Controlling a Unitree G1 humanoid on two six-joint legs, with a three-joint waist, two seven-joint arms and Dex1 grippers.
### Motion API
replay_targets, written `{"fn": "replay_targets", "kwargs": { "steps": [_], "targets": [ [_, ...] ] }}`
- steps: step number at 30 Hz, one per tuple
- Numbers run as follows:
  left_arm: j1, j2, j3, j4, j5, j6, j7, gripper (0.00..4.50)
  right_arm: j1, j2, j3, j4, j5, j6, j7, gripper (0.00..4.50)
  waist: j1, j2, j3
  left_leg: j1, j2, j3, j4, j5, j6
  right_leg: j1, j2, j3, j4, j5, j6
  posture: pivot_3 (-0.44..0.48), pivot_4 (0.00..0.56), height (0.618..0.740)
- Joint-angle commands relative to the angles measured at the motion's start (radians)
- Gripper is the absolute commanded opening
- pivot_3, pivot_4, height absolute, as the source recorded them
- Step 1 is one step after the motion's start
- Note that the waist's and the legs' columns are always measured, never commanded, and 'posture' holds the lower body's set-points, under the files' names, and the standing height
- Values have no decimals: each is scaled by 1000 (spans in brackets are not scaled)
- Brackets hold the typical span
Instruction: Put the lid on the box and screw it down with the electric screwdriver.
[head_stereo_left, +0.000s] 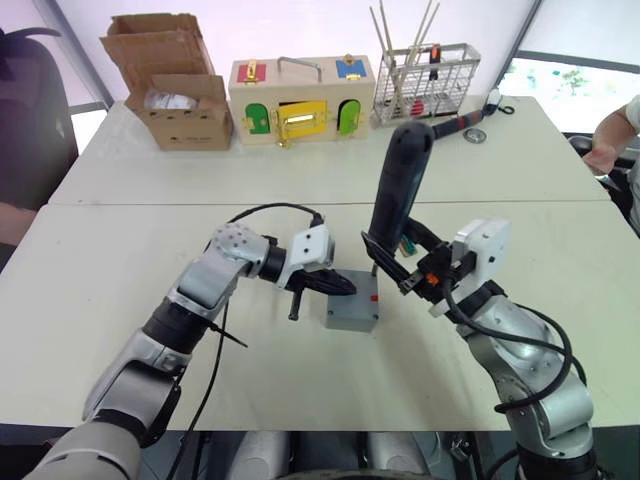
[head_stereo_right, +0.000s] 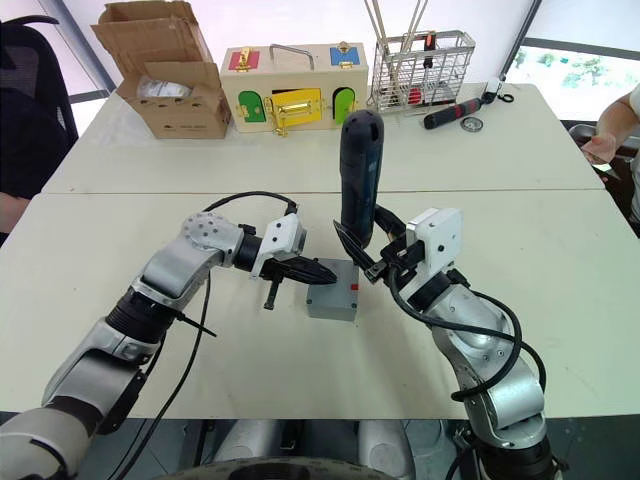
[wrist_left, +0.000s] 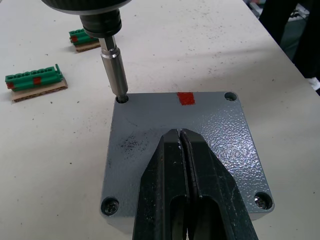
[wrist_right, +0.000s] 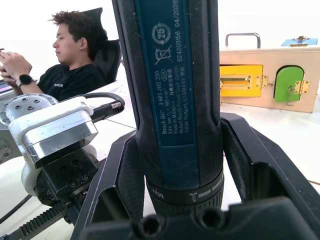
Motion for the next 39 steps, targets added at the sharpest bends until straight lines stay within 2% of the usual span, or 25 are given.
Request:
{"fn": "replay_targets", "kwargs": {
  "steps": [1,3,13,30,39],
  "targets": [
    [14,3,-7,-6,9,-8,-6,0,61,-3,59,62,-15,48,1,1934,0,-1,-1,2,0,0,-1,0,0,2,0,0,0,0,0,0,150,740],
    [18,9,-15,-16,14,-4,-12,0,65,-1,59,64,-27,38,-8,1934,1,-2,-2,9,0,0,-2,-4,7,10,0,0,-3,0,0,0,150,740],
    [31,22,-40,-37,39,-7,-9,0,92,4,59,69,-16,44,-10,1934,2,-8,-14,10,1,-2,-2,-5,7,11,1,0,-4,-1,0,0,150,740],
    [44,14,-36,-49,36,-2,-4,0,108,12,50,122,-19,69,-32,1934,3,-8,-19,10,1,-4,-2,-5,7,14,2,0,-9,-1,0,0,150,740],
    [42,14,-35,-48,37,4,-5,0,111,12,60,155,-34,77,-49,1934,4,-8,-20,17,2,-5,-4,-5,8,19,2,0,-14,-1,0,0,150,740]
  ]
}}
